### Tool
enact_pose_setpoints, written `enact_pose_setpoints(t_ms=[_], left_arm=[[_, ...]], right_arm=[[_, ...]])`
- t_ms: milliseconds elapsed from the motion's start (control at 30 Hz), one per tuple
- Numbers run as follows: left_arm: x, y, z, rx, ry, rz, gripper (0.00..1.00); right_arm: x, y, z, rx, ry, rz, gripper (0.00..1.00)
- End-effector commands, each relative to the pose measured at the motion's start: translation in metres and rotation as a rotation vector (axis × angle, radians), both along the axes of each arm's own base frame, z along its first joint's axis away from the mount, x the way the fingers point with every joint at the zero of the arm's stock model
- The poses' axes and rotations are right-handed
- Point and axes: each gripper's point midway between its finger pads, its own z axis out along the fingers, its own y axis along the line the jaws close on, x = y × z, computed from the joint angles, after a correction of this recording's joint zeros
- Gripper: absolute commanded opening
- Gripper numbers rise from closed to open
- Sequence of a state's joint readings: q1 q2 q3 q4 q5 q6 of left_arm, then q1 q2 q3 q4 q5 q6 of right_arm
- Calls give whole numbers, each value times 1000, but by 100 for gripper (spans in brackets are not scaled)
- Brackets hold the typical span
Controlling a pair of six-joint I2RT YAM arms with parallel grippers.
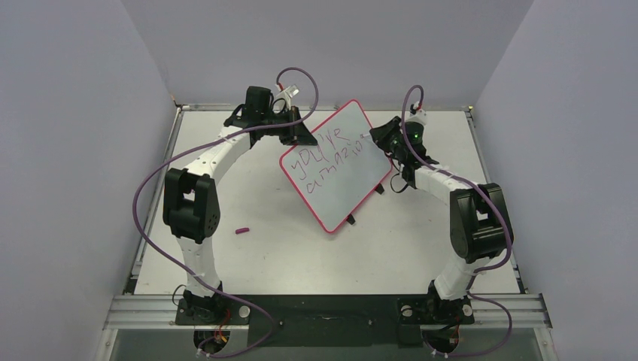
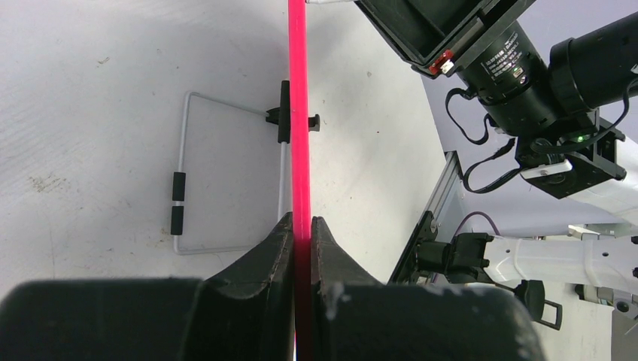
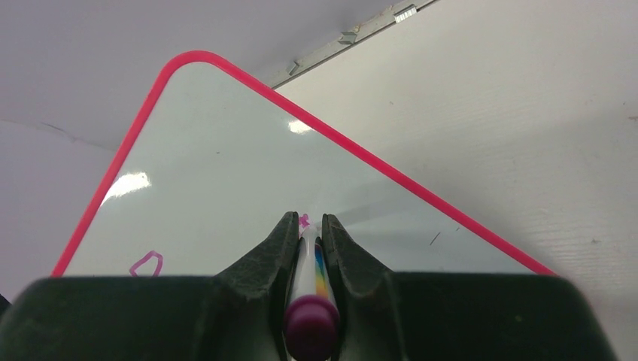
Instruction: Write a sentence on the whiteboard
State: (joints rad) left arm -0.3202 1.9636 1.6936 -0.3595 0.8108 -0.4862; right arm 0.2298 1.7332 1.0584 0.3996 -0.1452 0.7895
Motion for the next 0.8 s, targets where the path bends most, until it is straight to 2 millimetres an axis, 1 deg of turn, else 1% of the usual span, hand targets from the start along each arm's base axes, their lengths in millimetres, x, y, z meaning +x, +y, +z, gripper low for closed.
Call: enact_pose_setpoints(t_ms=[0,333,767], left_arm=[[-17,-9,72,-114,-169,-92,0],[-17,-9,73,-115,-171,-92,0],[-18,-9,75,-118,-172,-93,0]], right_arm=[[-4,-3,2,-14,-28,-4,0],[-17,-6,-8,-19,-12,-6,0],[-27,-2,-16,-16,1,0,0]])
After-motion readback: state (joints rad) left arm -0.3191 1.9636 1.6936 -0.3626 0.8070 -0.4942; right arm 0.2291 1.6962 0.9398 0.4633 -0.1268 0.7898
